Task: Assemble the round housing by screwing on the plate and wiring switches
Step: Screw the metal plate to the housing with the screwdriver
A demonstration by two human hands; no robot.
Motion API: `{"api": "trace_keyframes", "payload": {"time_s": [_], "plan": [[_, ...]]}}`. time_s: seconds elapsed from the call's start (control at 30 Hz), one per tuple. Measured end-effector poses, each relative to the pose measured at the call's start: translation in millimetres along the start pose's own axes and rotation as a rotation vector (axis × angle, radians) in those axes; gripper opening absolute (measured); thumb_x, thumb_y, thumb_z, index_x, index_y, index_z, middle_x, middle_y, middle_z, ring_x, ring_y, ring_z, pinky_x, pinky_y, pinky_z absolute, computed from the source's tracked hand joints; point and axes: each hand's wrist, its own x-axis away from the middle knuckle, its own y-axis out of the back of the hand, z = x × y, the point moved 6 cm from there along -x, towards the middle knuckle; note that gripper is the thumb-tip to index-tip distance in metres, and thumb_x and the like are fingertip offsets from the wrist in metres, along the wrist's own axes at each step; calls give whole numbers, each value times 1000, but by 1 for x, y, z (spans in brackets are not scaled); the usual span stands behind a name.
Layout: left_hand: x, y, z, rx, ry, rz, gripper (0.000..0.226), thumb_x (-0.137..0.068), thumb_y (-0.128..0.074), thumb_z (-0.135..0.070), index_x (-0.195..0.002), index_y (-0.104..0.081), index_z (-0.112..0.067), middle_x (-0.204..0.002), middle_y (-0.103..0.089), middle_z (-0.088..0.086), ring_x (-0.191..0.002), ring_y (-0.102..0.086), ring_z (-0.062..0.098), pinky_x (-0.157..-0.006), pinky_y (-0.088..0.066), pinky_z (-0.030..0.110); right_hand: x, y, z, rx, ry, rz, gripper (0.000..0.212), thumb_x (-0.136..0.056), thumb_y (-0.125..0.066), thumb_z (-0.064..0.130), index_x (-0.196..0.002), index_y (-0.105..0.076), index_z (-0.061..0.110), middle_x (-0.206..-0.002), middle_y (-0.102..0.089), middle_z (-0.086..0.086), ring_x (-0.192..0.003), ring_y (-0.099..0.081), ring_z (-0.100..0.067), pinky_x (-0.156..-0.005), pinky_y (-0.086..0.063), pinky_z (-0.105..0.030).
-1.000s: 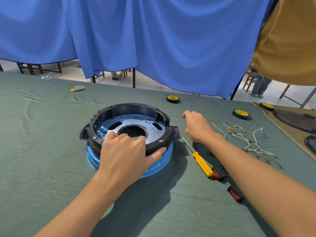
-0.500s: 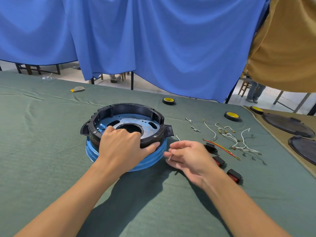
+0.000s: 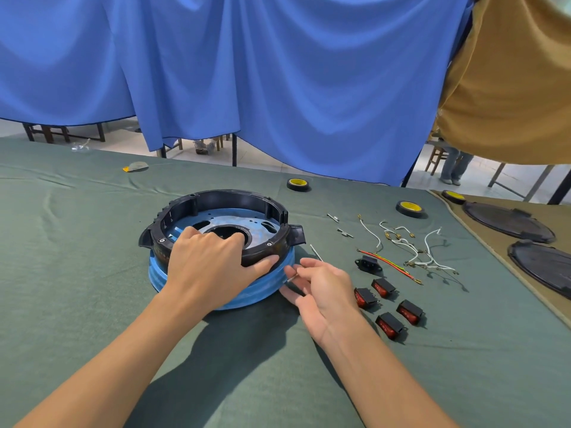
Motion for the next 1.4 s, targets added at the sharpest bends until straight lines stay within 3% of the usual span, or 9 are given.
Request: {"api": "trace_keyframes", "payload": {"time_s": [0.13,0.2,0.27,0.37,0.5,0.6,0.8,1.13,1.4], "plan": [[3,8,-6,-12,-69,-64,63,-85,-41,-69,-86,-67,-12,-64,-67,1,-64,-66,27,-75,-43,40,1,1,1,-25,20,27,24,-90,-42,-15,-94,-57,3,-77,-62,-14,-62,-66,-16,-77,-55,-49],[7,12,-15,17,-145,-105,60,-84,-49,-65,-101,-66,-10,-85,-72,1,-76,-67,28,-76,-45,42,1,1,1,-48,22,30,23,-90,-41,-16,-94,-56,2,-79,-61,-16,-64,-66,-19,-79,-55,-50],[13,13,-26,35,-212,-94,61,-80,-57,-64,-109,-63,-11,-100,-71,1,-82,-67,28,-75,-46,42,1,2,2,-66,23,28,23,-90,-42,-16,-94,-56,1,-80,-62,-17,-67,-66,-20,-71,-57,-46],[20,13,-31,-10,-246,-99,58,-74,-72,-58,-107,-64,-10,-108,-70,2,-87,-67,27,-77,-46,42,3,4,2,-57,15,17,23,-89,-44,-15,-94,-58,2,-67,-65,-12,-64,-67,-18,-69,-57,-46],[24,13,-30,-32,-233,-70,67,-62,-84,-54,-106,-65,-7,-109,-70,6,-95,-67,29,-86,-39,42,4,4,1,-78,13,20,24,-88,-45,-16,-94,-58,2,-65,-64,-12,-63,-66,-18,-83,-54,-54],[27,9,-30,-23,-216,-6,84,-51,-88,-55,-112,-63,-4,-110,-68,8,-97,-67,29,-89,-35,42,4,3,1,-102,17,30,24,-87,-45,-17,-93,-58,3,-64,-64,-12,-59,-66,-17,-85,-53,-55],[28,10,-30,-35,-210,12,83,-54,-86,-48,-118,-58,-4,-121,-65,12,-107,-64,32,-92,-39,45,6,4,4,-160,14,57,26,-86,-44,-19,-96,-57,2,-64,-63,-14,-60,-66,-19,-85,-53,-57],[4,34,-20,45,-101,-150,73,-47,-85,-32,-108,-67,3,-96,-70,12,-78,-66,32,-67,-50,39,15,-10,24,-318,105,224,24,-87,-42,-20,-99,-53,-2,-68,-61,-19,-59,-64,-22,-83,-56,-52],[-23,87,-3,305,197,-214,78,-48,-87,-36,-116,-63,-5,-93,-69,7,-82,-66,32,-65,-47,37,42,-53,87,-321,276,412,21,-88,-47,-16,-95,-57,0,-68,-64,-14,-56,-62,-17,-71,-60,-41]]}}
